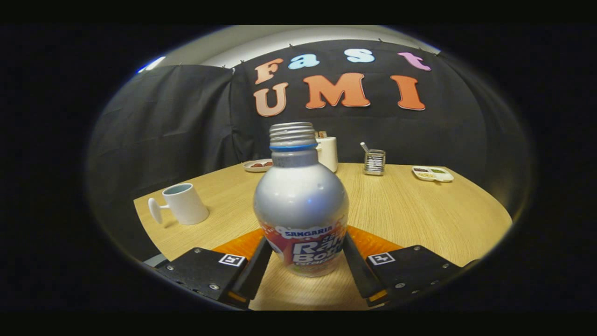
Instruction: Take the bottle from table, then pour the juice into the cup, finally place the bottle on the coaster
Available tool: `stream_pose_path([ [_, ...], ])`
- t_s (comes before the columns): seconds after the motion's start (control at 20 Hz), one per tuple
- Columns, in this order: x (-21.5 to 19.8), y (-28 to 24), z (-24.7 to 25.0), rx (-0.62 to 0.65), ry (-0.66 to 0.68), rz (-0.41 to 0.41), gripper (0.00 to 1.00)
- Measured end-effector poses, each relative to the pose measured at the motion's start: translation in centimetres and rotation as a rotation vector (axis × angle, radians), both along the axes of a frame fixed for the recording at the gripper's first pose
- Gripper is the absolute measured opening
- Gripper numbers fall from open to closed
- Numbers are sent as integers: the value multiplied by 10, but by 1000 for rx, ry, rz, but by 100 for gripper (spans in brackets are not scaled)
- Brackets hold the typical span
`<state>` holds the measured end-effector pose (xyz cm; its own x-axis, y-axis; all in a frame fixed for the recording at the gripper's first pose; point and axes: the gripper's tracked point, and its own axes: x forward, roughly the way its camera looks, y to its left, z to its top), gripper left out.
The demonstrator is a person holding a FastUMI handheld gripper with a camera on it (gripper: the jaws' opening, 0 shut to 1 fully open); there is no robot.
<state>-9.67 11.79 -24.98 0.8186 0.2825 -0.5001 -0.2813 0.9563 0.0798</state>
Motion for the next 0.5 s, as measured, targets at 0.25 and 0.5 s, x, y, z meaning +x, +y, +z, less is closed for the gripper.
stream_pose_path([
  [0.25, 6, 2, 6, -26, -14, -7, 80],
  [0.5, 14, 5, 19, -67, -50, -12, 81],
])
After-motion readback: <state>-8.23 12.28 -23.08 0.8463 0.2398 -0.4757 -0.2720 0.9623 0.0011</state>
